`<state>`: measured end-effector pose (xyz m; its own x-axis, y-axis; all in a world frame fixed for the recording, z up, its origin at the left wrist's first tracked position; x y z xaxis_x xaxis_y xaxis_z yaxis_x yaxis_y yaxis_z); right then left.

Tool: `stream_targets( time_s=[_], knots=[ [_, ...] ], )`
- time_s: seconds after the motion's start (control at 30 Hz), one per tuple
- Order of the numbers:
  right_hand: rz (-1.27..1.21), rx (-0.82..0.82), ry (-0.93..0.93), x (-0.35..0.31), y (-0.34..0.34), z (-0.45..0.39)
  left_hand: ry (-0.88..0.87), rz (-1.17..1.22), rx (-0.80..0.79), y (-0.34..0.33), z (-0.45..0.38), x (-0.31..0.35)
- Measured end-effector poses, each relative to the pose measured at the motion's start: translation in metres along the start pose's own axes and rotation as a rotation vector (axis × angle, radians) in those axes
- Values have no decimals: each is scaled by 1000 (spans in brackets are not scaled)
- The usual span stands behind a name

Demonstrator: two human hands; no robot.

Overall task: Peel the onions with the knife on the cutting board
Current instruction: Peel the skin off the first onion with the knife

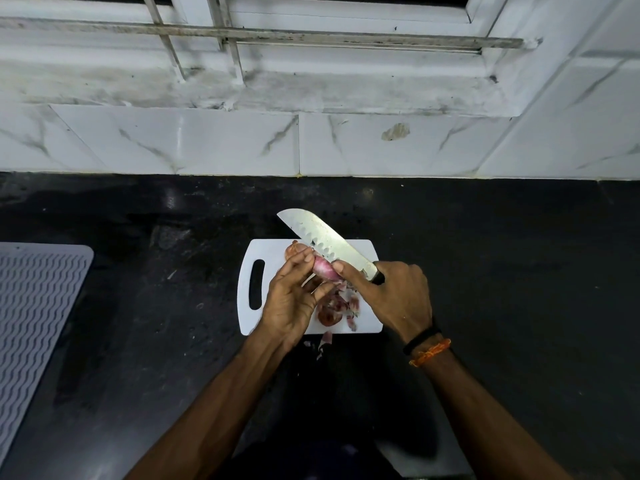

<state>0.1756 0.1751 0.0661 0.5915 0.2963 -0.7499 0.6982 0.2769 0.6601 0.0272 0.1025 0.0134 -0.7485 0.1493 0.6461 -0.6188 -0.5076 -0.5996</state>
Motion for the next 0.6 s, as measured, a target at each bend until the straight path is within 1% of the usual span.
stream_targets(
  time_s=[0.1, 0.17, 0.27, 0.33, 0.4, 0.47, 0.53, 0.6],
  knots=[
    [19, -17, 44, -4, -4, 6, -21, 11, 34, 4, -1, -3],
    [33, -43, 64, -4, -9, 10, -41, 22, 22, 3, -1, -1],
    [41, -70, 54, -1, -15, 14, -16, 13, 24, -2, 3, 3],
    [6, -38, 56, 0, -12, 16, 15, 29, 70, -1, 3, 5],
    [-57, 26, 18, 1, -2, 17, 29, 101, 131, 5, 0, 5],
    [-84, 75, -50, 3, 8, 15, 38, 142, 151, 6, -1, 5],
    [-109, 92, -113, 7, 16, 10, 57, 180, 138, 5, -1, 4],
    [-104, 71, -145, 12, 19, 6, 64, 217, 111, 3, -1, 4]
  ],
)
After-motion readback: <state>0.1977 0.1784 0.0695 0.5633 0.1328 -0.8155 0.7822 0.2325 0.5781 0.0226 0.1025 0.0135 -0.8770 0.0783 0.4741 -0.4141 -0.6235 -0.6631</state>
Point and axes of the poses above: each hand's wrist, its own z-axis away from the middle knuckle, its own y-axis out of the back of the hand, x = y × z, the point moved 6 cm from there along -z, towards the middle knuckle, and after that the axes turned 11 degrees about -z, right-handed, at the moved point
